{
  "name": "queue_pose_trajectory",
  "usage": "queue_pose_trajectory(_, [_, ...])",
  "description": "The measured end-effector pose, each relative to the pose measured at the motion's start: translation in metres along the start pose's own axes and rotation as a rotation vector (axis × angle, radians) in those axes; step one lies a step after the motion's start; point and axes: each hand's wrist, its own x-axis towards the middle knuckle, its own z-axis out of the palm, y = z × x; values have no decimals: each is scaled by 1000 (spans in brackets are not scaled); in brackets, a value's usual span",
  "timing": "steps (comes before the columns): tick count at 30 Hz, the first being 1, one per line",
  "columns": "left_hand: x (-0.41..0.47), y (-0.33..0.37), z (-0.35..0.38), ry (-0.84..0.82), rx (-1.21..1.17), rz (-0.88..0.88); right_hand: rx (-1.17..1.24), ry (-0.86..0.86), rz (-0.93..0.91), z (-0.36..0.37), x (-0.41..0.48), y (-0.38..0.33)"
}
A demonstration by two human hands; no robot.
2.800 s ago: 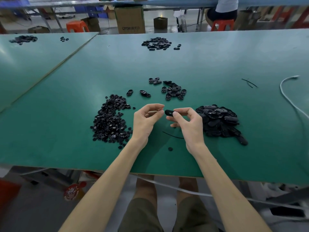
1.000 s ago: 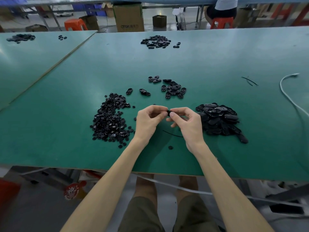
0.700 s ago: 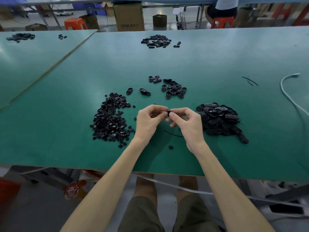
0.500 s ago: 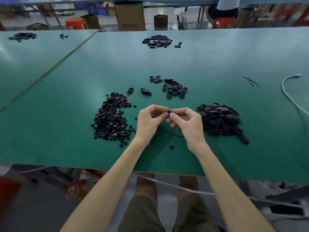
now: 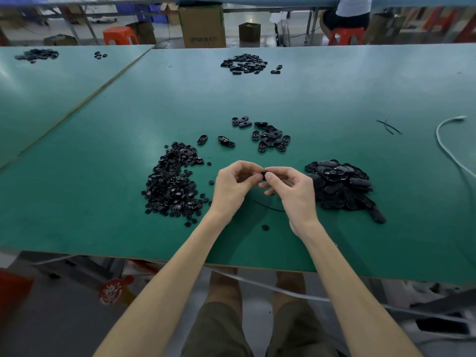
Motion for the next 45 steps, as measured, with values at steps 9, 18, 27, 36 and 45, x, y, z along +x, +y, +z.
queue_pose_trajectory(9, [1,-3,-2,58,45,-22,-2,-1,13,1,0,0])
queue_pose_trajectory(18, [2,-2,-1,-40,-44,-36,-16,11,-8,2,0,0])
queue_pose_trajectory(27, [1,2,-4,37,-192,-76,-24,-35,1,2,0,0])
queue_pose_trajectory(36, [0,1,-6,14,-185,-85,-34,-40,14,0,1,4])
queue_pose_trajectory(45, [0,2,-6,29,-208,-108,-43,-67,31,-1,2,6])
